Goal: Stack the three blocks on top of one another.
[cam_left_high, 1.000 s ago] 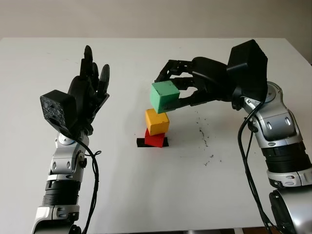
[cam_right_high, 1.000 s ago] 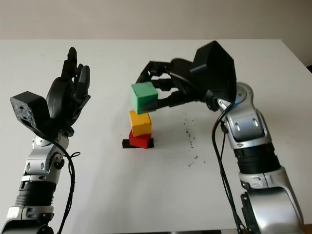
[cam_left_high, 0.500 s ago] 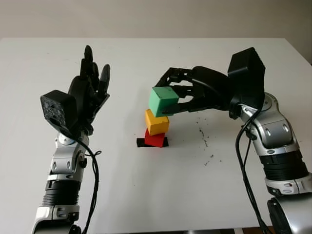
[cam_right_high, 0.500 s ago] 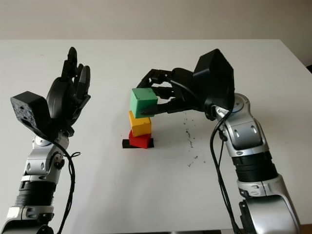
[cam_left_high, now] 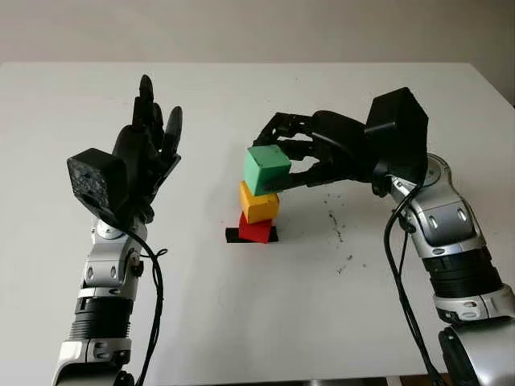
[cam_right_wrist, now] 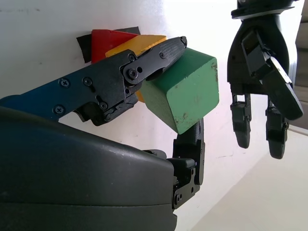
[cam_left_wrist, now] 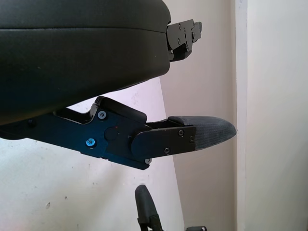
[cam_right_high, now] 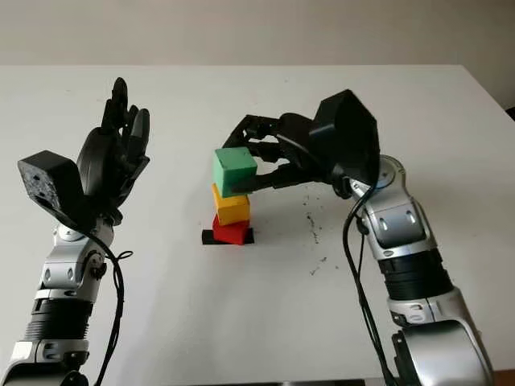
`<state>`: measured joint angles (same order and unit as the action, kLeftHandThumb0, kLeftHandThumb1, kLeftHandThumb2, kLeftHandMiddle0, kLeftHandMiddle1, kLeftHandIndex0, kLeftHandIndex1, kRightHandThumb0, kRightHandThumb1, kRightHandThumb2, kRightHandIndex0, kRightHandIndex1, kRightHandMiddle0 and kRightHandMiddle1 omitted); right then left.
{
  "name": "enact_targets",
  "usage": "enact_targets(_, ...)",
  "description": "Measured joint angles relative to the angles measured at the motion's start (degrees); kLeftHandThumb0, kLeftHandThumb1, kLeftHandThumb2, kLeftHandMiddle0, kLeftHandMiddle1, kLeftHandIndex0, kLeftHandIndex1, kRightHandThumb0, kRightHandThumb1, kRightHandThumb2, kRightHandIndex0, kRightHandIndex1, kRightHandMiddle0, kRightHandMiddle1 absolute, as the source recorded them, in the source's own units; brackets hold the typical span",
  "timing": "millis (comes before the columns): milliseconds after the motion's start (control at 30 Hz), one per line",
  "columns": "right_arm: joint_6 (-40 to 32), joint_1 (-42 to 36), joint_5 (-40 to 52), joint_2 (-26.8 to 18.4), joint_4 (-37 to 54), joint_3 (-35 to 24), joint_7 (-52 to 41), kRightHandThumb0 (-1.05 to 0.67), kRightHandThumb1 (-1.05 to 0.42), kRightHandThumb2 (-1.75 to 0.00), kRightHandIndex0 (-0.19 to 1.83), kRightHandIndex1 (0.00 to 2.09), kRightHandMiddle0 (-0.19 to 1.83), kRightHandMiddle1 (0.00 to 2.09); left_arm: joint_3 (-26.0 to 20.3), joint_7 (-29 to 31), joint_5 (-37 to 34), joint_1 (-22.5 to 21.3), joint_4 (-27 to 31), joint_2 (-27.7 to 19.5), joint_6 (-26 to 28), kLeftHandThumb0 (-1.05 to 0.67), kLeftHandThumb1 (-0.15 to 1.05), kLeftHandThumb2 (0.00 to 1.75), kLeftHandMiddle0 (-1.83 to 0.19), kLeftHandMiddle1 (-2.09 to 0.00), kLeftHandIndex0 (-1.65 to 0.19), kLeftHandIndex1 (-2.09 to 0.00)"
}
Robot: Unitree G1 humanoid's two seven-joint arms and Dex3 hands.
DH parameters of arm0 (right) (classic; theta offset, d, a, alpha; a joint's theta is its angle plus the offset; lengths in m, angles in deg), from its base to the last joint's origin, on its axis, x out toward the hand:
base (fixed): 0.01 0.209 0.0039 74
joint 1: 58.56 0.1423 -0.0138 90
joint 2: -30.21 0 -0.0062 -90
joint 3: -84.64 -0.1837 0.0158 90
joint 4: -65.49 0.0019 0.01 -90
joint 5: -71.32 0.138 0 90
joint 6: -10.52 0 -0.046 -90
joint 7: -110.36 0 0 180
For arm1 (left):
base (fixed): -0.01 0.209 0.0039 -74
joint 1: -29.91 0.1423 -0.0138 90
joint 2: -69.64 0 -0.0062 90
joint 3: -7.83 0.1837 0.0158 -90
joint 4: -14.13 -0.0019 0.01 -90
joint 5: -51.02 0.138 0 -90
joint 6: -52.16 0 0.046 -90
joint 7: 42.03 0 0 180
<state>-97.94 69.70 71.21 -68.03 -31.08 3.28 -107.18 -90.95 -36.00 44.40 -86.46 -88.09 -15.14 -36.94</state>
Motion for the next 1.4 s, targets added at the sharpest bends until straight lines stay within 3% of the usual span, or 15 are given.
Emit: enact_targets(1400,3.74,0.13,-1.96,0.94,-1.99,0.77,-0.88,-0.5,-0.96,-0.06,0.3,0.03,0.31,1.67,0.11,-0.92,0.41,0.0,0.1,0.17,0.13,-0.72,1.05,0.48,0.18,-0.05,0.19,-0.03)
